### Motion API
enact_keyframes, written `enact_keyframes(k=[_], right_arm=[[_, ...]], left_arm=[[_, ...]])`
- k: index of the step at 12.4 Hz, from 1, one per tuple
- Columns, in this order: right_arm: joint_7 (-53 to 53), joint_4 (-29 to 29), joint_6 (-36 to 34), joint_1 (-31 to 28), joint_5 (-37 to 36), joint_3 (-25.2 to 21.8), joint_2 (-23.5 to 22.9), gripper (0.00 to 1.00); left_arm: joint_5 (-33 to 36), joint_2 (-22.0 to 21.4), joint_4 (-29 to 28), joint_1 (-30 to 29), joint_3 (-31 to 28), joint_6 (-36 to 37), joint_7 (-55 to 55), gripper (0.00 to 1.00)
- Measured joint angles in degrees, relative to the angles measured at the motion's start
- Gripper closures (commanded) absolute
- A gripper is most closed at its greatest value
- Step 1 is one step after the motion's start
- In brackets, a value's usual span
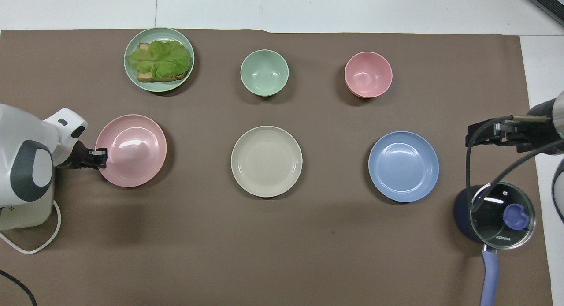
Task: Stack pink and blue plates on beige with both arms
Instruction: 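Grasp the pink plate rim and carry it onto the beige plate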
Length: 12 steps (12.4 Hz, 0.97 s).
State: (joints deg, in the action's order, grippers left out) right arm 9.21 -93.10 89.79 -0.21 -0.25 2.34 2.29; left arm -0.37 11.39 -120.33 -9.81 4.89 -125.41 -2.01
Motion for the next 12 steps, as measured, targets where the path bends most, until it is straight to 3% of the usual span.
enact_keyframes(k=[3, 7, 12], right_arm=[[0.0, 0.0, 0.0, -0.06, 0.0, 0.0, 0.0, 0.0], [-2.99, -0.13, 0.38, -1.73, 0.0, -0.02, 0.01, 0.0], [-8.81, -3.66, 3.43, -4.48, 0.0, -0.1, 1.14, 0.0]], left_arm=[[0.0, -0.55, 4.56, 0.1, 0.34, 7.42, -0.03, 1.0], [-3.62, -1.2, 15.01, 2.14, 1.45, 23.32, -4.19, 1.0], [-9.21, -1.66, 16.92, 20.72, 2.56, 22.41, -28.1, 1.0]])
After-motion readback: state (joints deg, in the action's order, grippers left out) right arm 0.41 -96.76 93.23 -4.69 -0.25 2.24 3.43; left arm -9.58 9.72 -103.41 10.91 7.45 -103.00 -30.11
